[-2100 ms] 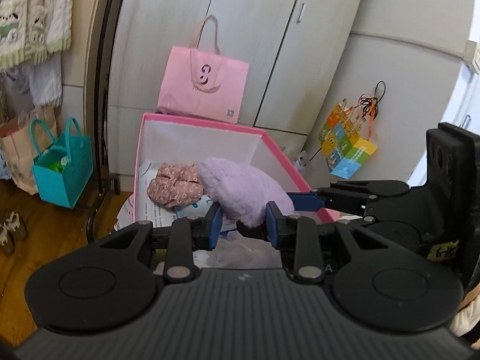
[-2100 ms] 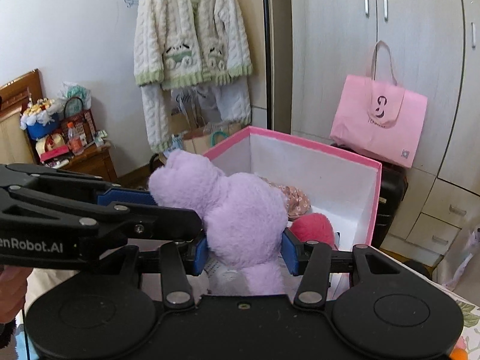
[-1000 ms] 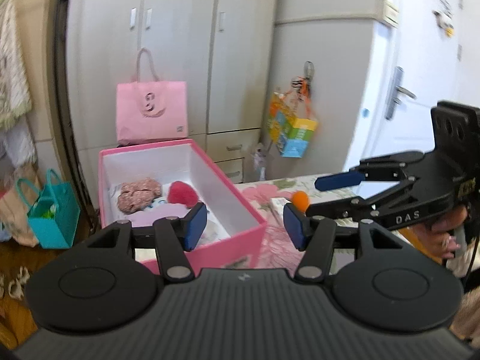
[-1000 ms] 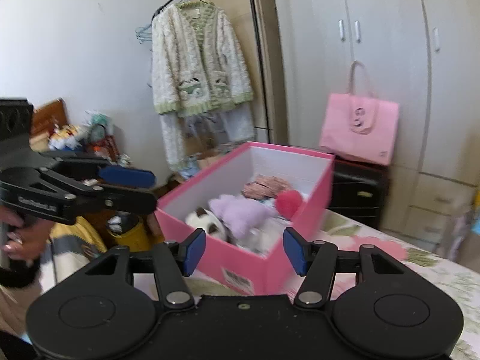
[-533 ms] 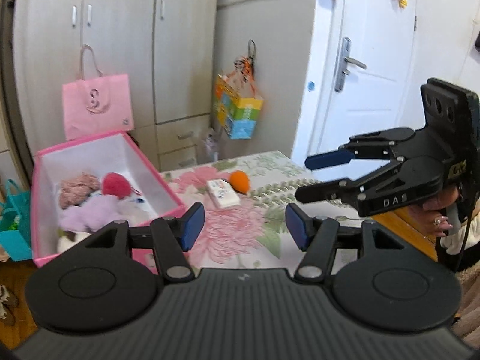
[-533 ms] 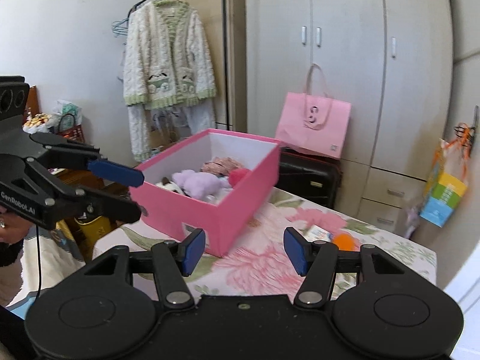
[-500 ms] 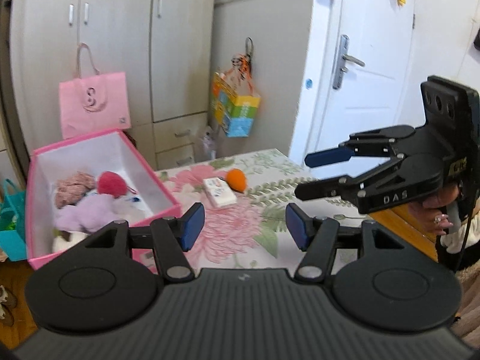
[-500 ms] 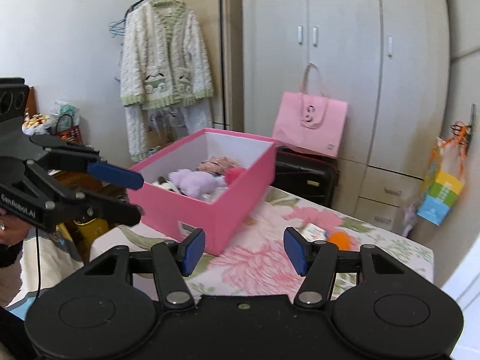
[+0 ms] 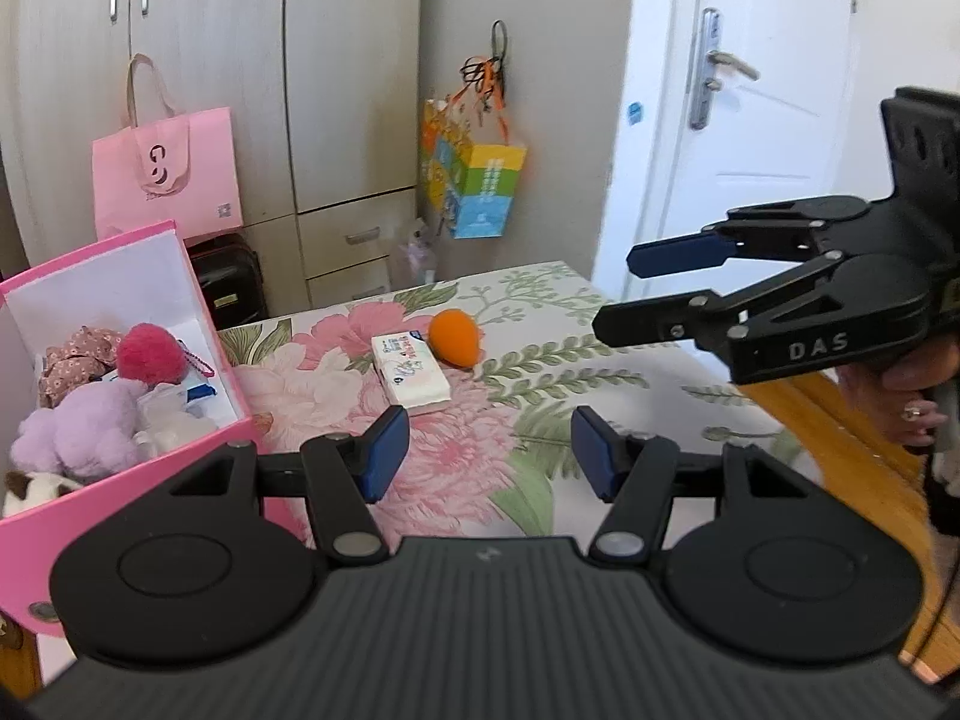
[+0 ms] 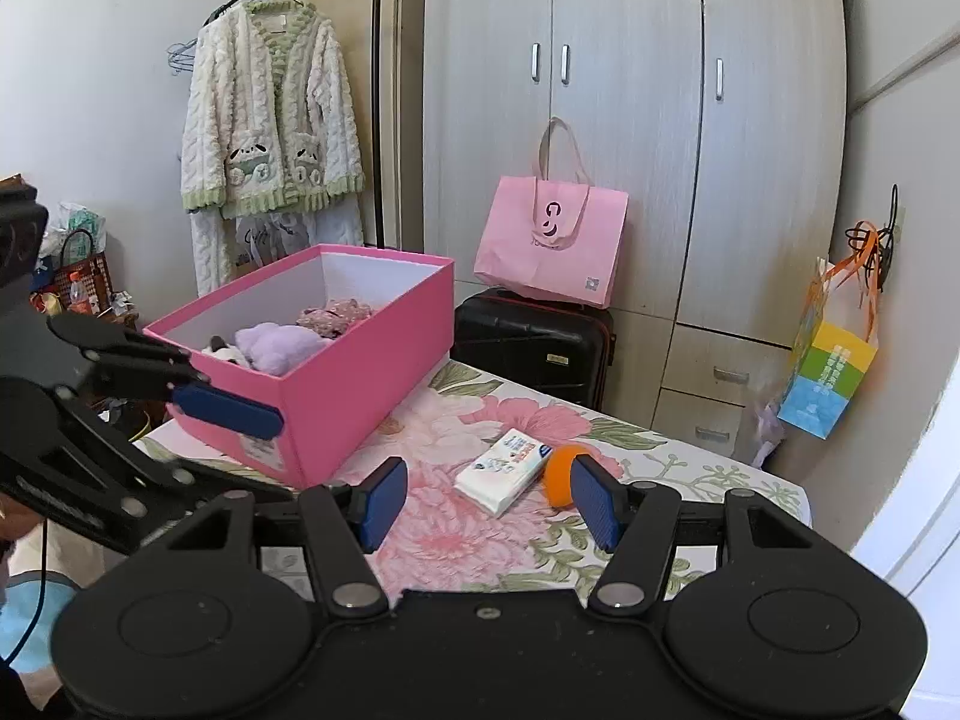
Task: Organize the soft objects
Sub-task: 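Grasp the white tissue pack with the left tool while the right tool grasps the orange sponge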
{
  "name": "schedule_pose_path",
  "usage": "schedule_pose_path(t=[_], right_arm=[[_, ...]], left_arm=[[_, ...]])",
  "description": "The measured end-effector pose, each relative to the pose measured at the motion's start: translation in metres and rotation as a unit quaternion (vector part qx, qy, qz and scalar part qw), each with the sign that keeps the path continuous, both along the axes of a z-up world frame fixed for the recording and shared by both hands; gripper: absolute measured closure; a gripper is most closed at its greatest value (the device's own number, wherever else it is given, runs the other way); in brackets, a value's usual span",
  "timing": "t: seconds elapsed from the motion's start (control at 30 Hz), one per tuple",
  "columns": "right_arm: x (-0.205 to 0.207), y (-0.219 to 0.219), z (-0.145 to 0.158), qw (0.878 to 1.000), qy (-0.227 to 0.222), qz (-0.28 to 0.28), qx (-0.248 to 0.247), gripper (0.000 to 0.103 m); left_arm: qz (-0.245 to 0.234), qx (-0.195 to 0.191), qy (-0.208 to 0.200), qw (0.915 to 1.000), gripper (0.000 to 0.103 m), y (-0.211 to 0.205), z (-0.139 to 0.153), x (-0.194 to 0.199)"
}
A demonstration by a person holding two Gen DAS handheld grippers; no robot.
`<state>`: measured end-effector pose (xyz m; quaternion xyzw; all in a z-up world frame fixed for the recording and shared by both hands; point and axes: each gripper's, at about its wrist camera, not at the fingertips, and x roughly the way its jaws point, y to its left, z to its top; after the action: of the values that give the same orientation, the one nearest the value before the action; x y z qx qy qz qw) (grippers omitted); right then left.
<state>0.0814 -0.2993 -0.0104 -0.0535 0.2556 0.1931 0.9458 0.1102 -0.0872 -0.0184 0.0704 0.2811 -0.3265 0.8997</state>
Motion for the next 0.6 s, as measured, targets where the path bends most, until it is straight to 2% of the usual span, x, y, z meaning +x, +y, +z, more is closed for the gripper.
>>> schedule_pose_path(t=[0.2, 0.37, 0.53, 0.6], right_arm=[[0.033, -0.013, -0.020, 1.000, 0.017, 0.006, 0.007, 0.037], [0.065, -0.026, -0.037, 0.998, 0.042, 0.006, 0.046, 0.037], [0.098, -0.022, -0.055, 0.999, 0.042, -0.007, 0.026, 0.037], [0.112, -0.021, -0.061, 0.998, 0.049, -0.008, 0.025, 0.038]], left_arm=[[0.031, 0.009, -0.003, 0.9995, 0.044, -0.030, -0.025, 0.029], [0.059, 0.017, -0.010, 0.9981, 0.044, -0.049, -0.045, 0.054], [0.090, 0.012, -0.007, 0.9959, 0.044, -0.066, -0.058, 0.084], [0.108, 0.027, -0.013, 0.9938, 0.044, -0.072, -0.066, 0.094]])
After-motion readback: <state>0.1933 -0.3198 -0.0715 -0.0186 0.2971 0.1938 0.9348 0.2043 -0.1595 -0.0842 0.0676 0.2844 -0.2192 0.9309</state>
